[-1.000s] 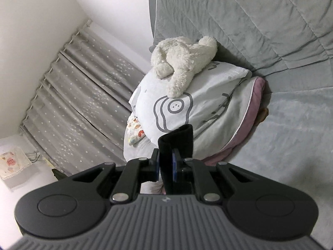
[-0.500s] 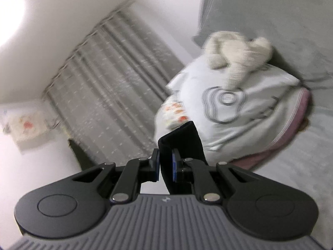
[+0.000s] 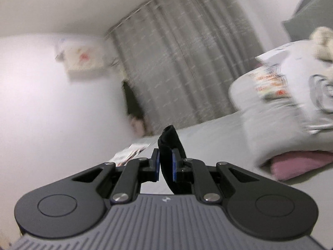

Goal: Fold clothes

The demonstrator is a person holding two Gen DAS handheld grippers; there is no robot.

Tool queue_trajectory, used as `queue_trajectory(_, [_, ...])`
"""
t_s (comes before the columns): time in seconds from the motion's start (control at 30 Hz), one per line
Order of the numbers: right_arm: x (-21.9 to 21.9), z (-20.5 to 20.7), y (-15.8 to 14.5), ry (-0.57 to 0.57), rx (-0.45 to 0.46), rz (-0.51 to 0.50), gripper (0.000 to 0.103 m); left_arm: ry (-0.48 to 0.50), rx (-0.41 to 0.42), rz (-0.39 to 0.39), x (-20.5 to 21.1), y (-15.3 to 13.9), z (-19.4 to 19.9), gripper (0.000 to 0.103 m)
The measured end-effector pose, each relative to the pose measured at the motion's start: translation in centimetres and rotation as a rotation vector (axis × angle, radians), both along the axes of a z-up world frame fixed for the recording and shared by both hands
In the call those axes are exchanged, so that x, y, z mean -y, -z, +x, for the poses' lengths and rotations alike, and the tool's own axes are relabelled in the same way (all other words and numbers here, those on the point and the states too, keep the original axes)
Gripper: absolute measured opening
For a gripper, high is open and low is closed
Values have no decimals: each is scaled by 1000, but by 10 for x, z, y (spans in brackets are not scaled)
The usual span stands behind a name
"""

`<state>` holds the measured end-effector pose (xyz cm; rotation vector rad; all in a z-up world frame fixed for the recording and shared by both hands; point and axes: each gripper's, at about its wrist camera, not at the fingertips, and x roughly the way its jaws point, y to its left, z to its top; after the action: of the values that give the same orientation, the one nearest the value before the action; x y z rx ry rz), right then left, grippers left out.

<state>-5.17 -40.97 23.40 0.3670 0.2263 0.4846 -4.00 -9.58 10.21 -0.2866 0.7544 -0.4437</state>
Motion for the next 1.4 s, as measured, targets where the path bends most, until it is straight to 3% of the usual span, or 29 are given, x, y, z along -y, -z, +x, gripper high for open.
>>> queue_trajectory(0.13, [-67,22,15,-52,-47,-64,12,-80,6,24,-73,-17,-9,74])
queue_trajectory(0.23, [-110,39,29,-112,-96,-77,12,-128,5,-20,-122,-22,-19,79])
queue_trajectory(0.37, [-160,44,53,-194,-163,-128,12,-180,-10,-118,-173,-6,-18,79])
queue_trajectory(0.43, [-198,40,70,-238,-194,-188,12,-209,-25,-166,-193,2,-17,79])
queue_trajectory(0.57, [-249,33,94,-267,-215,-300,12,-252,-43,-131,-208,-2,-8,79])
queue_trajectory(0.67, [-289,25,120,-261,-222,-442,12,-290,-52,-211,-229,-4,-9,79])
queue_trajectory(0.83, [-321,7,156,-318,-236,-615,12,-332,-46,-181,-240,-7,-7,79])
queue_trajectory(1.0, [-323,-9,164,-360,-233,-685,12,-320,-49,-204,-236,-6,-5,79])
queue_trajectory(1.27, [-315,-9,169,-351,-249,-652,12,-282,-61,-156,-221,3,-2,79])
queue_trajectory(1.4, [-304,-6,162,-246,-217,-529,12,-287,-65,-147,-221,6,-1,79])
